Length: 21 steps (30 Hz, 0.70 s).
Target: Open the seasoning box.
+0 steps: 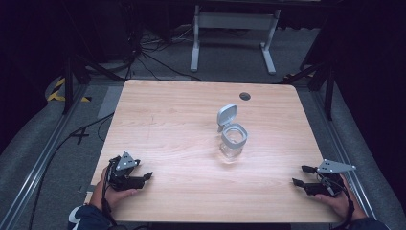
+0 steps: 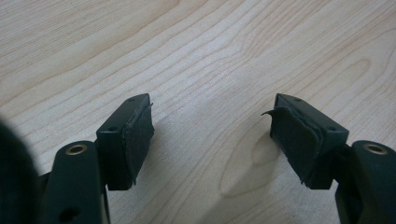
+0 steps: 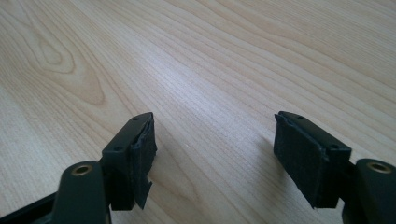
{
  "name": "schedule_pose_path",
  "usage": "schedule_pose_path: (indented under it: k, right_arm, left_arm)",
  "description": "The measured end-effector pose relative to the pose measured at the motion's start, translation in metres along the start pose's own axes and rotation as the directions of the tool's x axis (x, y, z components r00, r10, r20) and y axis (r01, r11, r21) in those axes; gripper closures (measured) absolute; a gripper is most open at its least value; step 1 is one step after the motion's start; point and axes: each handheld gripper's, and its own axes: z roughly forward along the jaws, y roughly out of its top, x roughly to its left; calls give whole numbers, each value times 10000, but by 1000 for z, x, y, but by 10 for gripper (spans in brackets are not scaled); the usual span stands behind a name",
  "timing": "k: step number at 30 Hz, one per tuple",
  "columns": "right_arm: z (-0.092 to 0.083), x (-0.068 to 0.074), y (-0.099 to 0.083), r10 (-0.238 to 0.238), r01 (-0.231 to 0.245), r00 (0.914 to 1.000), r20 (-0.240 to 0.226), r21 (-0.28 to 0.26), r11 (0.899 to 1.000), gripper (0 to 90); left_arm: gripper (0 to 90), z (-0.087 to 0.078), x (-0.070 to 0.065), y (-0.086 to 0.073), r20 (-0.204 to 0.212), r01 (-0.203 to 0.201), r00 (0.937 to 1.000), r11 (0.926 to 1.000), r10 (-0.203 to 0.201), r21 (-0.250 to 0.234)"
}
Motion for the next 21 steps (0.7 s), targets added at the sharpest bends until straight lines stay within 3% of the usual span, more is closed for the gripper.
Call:
schedule_pose_path:
  k: [21]
  right_arm:
    - [1, 0, 1, -29, 29, 10000, 5, 16, 10000, 282]
  left_arm:
    - [287, 0, 0, 0, -18, 65, 10000, 9999, -64, 124]
